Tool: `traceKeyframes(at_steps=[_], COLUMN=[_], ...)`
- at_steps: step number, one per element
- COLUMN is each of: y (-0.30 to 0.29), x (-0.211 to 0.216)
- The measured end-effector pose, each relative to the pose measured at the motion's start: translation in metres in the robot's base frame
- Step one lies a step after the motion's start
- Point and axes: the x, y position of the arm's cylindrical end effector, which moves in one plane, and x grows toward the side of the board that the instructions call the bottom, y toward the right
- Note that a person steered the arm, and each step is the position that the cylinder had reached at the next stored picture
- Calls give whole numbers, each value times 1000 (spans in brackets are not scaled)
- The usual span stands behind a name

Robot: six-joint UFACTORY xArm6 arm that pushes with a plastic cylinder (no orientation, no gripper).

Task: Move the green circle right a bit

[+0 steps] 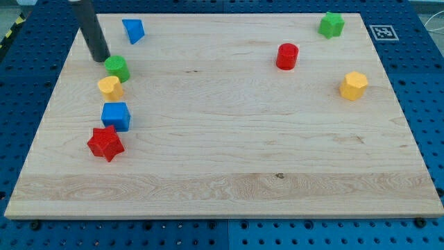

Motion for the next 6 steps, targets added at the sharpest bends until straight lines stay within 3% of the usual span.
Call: traceKeyframes(at_steps=[2,4,6], y=[10,61,75], x=[35,18,56])
